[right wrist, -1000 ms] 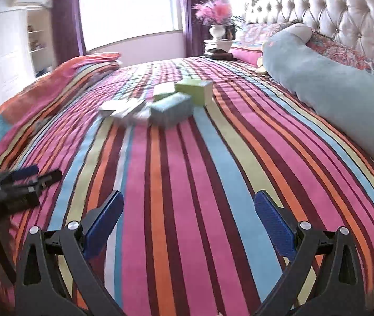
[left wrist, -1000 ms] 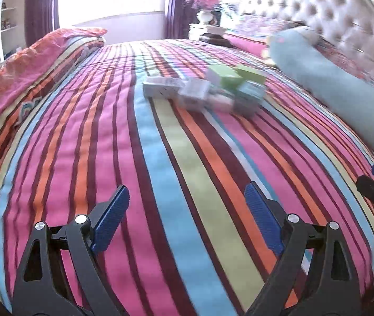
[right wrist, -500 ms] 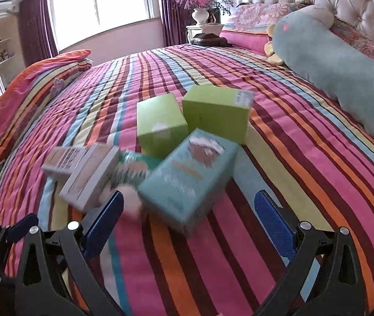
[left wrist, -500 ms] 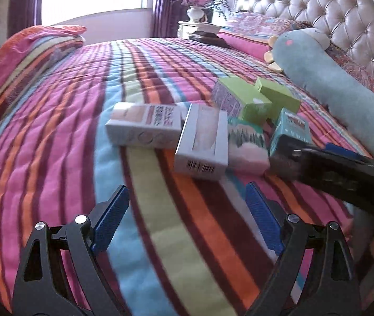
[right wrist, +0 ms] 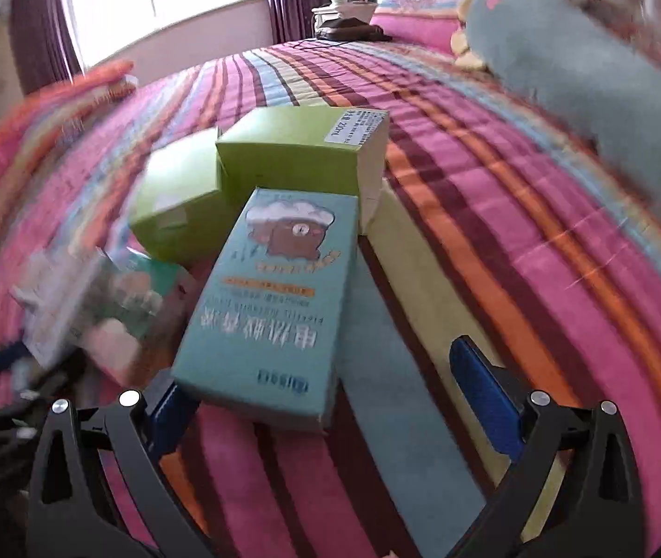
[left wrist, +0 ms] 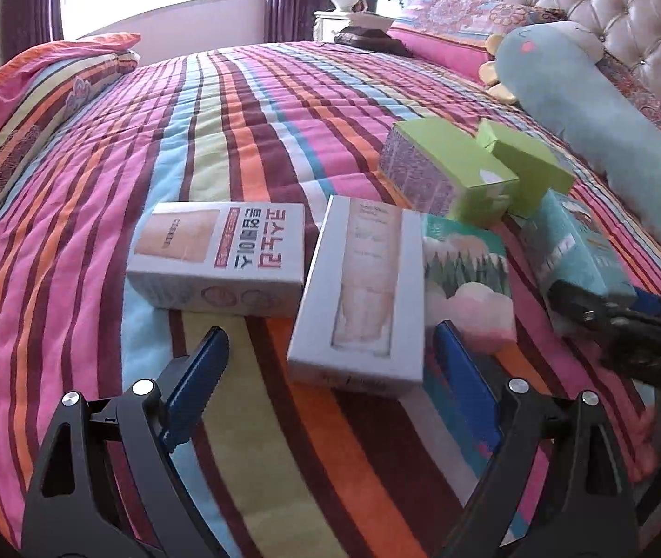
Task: Collect trash
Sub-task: 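Grasp the white cream box with the left tool while the right tool grasps the teal mosquito-liquid box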
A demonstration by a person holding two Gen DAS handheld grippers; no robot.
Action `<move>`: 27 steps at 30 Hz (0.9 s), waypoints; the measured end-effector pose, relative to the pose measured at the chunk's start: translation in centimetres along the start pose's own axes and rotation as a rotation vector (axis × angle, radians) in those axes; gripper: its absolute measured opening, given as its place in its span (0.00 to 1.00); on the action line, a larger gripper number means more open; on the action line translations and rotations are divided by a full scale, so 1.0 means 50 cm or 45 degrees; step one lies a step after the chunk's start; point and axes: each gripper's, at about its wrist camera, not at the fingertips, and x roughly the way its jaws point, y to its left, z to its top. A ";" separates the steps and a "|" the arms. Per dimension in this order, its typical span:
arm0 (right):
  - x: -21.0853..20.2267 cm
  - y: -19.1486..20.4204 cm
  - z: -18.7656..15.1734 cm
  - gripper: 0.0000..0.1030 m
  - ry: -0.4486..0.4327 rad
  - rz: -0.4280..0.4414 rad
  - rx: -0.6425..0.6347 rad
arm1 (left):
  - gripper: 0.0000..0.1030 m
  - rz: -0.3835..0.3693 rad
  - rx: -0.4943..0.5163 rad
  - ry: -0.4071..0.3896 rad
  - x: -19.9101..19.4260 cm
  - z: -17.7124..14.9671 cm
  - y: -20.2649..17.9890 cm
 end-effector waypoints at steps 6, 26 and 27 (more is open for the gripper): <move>0.028 0.032 0.002 0.92 0.034 -0.040 -0.078 | 0.84 -0.040 -0.083 0.013 0.024 0.015 0.016; -0.013 0.018 -0.024 0.45 -0.005 -0.066 -0.183 | 0.50 -0.066 -0.132 -0.016 -0.061 -0.082 0.025; -0.022 0.020 -0.037 0.45 -0.007 -0.072 -0.197 | 0.50 -0.071 -0.136 -0.017 -0.077 -0.097 0.022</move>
